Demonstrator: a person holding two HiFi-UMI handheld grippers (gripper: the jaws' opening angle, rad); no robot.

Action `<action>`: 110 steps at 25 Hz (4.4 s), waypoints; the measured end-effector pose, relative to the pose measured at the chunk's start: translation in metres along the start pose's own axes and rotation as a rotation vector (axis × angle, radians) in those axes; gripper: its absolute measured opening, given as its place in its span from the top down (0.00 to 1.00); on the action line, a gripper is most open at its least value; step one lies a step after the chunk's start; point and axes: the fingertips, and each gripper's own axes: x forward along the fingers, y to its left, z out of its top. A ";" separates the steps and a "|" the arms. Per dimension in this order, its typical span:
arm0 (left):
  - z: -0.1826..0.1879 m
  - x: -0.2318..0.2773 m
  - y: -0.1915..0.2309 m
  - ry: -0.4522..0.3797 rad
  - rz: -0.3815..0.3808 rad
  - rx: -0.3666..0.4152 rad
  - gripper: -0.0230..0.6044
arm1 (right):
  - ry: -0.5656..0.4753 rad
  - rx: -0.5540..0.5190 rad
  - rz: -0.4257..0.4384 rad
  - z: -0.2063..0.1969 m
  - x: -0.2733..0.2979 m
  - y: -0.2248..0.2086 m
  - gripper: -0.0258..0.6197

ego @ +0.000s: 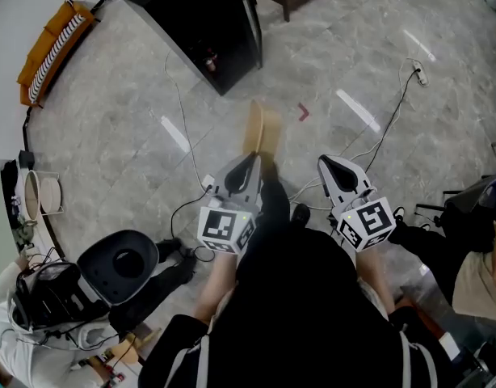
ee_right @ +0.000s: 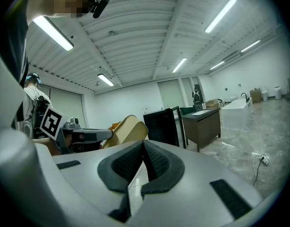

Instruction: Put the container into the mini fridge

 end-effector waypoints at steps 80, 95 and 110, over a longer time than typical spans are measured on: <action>0.108 0.428 0.315 0.135 0.250 -0.030 0.90 | 0.151 0.051 0.300 0.132 0.475 -0.312 0.93; 0.093 0.480 0.419 0.218 0.125 0.110 0.90 | 0.143 0.020 0.205 0.163 0.578 -0.302 0.93; 0.026 0.502 0.511 0.343 0.053 0.171 0.90 | 0.230 0.013 0.151 0.127 0.631 -0.265 0.93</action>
